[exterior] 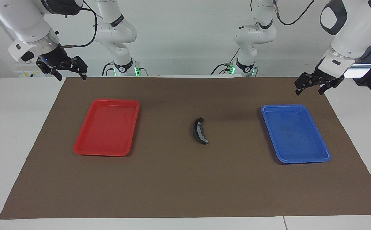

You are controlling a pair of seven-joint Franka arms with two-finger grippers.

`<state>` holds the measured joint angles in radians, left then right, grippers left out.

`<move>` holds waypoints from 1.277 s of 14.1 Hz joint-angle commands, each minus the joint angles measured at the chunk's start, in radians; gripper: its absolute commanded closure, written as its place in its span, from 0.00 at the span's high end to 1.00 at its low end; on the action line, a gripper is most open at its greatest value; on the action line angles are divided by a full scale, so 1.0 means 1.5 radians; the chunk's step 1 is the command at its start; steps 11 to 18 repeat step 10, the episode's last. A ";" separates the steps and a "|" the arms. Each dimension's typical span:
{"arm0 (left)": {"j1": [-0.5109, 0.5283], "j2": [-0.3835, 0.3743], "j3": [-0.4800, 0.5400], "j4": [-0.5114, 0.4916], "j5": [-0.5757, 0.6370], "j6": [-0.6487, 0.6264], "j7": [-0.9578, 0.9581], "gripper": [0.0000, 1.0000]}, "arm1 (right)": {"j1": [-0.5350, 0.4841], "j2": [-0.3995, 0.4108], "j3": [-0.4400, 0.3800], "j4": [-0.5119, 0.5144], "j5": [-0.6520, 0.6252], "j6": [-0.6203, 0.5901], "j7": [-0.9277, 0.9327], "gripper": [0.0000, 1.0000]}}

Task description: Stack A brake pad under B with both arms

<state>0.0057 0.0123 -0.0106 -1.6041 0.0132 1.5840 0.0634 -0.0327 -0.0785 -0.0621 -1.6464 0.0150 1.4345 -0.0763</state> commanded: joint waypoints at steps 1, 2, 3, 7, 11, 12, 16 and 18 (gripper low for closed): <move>0.007 -0.002 -0.005 0.000 -0.006 -0.010 -0.003 1.00 | -0.009 -0.009 0.004 -0.010 -0.006 0.013 -0.012 1.00; 0.007 -0.002 -0.005 0.000 -0.006 -0.010 -0.003 1.00 | -0.009 -0.009 0.004 -0.010 -0.006 0.014 -0.011 1.00; 0.007 -0.003 -0.005 0.000 -0.006 -0.010 -0.003 1.00 | -0.010 -0.009 0.004 -0.009 -0.006 0.014 -0.011 1.00; 0.007 -0.003 -0.005 0.000 -0.006 -0.010 -0.003 1.00 | -0.005 -0.006 0.004 -0.006 -0.020 0.055 -0.011 1.00; 0.007 -0.002 -0.005 0.000 -0.006 -0.010 -0.003 1.00 | -0.004 -0.006 0.004 -0.007 -0.029 0.060 -0.010 1.00; 0.007 -0.002 -0.005 0.000 -0.006 -0.010 -0.003 1.00 | -0.004 -0.006 0.004 -0.007 -0.029 0.060 -0.010 1.00; 0.007 -0.002 -0.005 0.000 -0.006 -0.010 -0.003 1.00 | -0.004 -0.006 0.004 -0.007 -0.029 0.060 -0.010 1.00; 0.007 -0.002 -0.005 0.000 -0.006 -0.010 -0.003 1.00 | -0.004 -0.006 0.004 -0.007 -0.029 0.060 -0.010 1.00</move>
